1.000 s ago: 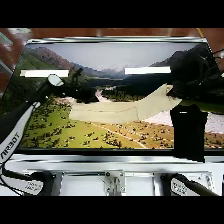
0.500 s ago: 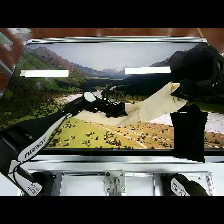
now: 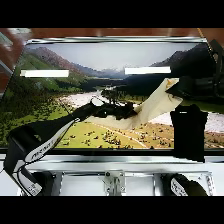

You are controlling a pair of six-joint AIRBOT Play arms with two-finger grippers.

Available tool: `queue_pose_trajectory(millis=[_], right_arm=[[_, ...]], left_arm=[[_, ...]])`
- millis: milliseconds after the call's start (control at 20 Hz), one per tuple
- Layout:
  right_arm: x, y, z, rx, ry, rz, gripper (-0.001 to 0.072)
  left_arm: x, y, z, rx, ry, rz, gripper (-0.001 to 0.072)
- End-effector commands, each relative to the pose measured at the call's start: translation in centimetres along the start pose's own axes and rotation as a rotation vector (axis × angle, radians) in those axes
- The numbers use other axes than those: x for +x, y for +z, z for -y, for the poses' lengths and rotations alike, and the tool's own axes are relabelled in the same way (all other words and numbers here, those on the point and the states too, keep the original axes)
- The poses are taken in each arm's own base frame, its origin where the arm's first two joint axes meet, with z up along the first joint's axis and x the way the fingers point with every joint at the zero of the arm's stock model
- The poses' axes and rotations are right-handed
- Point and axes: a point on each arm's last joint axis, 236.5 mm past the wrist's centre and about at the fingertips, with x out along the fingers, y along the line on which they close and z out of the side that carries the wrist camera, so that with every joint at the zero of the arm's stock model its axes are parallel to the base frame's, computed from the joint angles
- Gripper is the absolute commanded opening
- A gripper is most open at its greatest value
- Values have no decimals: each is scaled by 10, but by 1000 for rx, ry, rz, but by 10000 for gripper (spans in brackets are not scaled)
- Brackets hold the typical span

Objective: Fold the shirts.

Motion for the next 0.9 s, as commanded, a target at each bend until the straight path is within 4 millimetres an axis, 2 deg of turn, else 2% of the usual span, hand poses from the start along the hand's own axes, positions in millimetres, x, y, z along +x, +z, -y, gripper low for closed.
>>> queue_pose_trajectory(millis=[0, 100, 150, 250, 350, 450, 500, 600, 650, 700, 750, 850], right_arm=[[27, 2, -36, -74, 62, -3, 71], [62, -1, -61, -122, 103, -35, 71], [84, -4, -73, -146, 119, -50, 71], [133, -9, -96, -174, 152, -66, 71], [188, -11, -110, -182, 162, -51, 71], [246, -17, -110, -158, 152, -39, 71], [273, -25, -109, -120, 157, -50, 72], [315, -46, -109, -2, 189, -97, 81], [331, -57, -111, 63, 212, -125, 164], [342, -66, -114, 110, 241, -149, 364], [347, -69, -118, 145, 271, -163, 493], [347, -71, -127, 173, 330, -178, 516]], left_arm=[[-68, 65, 38, 172, 7, 200, 34], [-143, 107, 56, 283, 70, 331, 34], [-188, 126, 65, 328, 104, 408, 34], [-276, 149, 88, 393, 138, 562, 35], [-355, 152, 116, 431, 129, 695, 36], [-414, 139, 140, 473, 125, 792, 36], [-436, 128, 151, 498, 126, 827, 37], [-466, 107, 166, 541, 137, 873, 37], [-473, 98, 172, 561, 144, 880, 37], [-476, 88, 175, 582, 157, 875, 36], [-476, 79, 175, 601, 175, 862, 37], [-471, 70, 171, 611, 199, 822, 37]])
